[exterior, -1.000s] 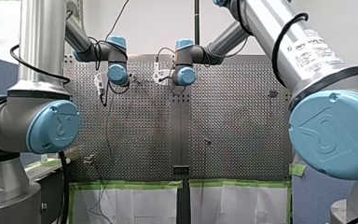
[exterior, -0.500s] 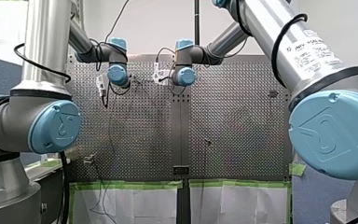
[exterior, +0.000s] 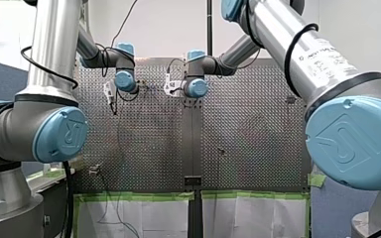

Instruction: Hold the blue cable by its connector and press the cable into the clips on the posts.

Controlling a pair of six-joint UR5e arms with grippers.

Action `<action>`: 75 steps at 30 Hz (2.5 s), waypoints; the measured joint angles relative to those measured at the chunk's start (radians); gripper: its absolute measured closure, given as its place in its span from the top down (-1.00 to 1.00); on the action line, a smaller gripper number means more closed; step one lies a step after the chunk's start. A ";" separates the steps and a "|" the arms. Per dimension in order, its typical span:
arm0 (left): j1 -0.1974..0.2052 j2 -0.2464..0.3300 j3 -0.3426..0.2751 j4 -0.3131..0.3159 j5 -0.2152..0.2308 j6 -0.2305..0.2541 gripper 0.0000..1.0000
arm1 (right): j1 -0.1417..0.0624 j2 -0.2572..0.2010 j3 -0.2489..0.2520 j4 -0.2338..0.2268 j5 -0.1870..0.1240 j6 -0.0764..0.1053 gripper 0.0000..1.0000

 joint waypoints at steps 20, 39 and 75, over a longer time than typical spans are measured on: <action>0.043 -0.004 0.002 0.022 0.032 -0.005 0.64 | -0.046 0.017 -0.038 0.012 -0.023 0.007 -1.00; 0.011 0.003 0.002 -0.097 -0.042 0.111 0.97 | -0.047 0.017 -0.043 0.013 -0.033 0.007 -1.00; -0.077 0.196 -0.062 -0.337 -0.029 -0.002 0.97 | -0.037 0.017 -0.043 0.028 -0.033 0.007 -1.00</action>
